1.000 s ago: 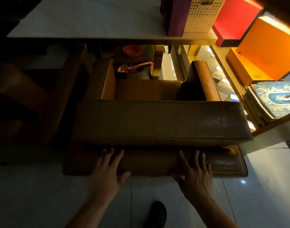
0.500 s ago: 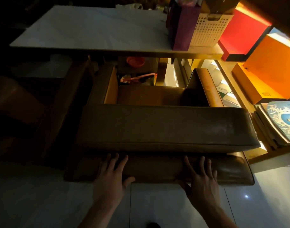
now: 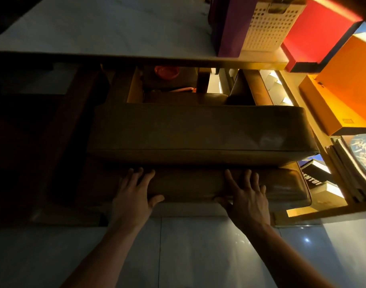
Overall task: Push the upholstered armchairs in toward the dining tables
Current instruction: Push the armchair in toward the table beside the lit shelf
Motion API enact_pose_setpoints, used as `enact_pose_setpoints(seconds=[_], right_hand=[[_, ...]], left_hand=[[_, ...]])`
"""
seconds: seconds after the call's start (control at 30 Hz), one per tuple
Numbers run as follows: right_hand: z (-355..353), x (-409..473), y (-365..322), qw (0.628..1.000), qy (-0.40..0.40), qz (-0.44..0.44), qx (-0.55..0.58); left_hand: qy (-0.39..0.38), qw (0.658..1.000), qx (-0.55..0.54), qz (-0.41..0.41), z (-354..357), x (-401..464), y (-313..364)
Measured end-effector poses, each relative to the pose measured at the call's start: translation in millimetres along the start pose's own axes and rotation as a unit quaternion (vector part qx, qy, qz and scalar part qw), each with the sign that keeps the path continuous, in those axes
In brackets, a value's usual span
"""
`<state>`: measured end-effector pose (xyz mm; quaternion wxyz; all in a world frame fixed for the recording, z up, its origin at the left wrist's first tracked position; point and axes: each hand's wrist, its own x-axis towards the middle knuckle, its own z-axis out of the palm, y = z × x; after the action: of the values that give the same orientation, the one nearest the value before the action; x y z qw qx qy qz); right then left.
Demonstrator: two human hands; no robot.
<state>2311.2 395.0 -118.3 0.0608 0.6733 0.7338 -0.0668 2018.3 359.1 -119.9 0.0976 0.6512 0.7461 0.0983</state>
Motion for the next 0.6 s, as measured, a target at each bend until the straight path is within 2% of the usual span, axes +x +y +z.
enact_pose_setpoints(seconds=[0.17,0.6], right_hand=[[0,2,-1,1.000,0.022,-0.004,-0.001],[7,-22,-2,1.000,0.010,-0.009,-0.004]], left_hand=[[0.004,1.000,-0.007,-0.010,-2,1,1],[0.001,1.000,-0.004,-0.009,0,-23,-2]])
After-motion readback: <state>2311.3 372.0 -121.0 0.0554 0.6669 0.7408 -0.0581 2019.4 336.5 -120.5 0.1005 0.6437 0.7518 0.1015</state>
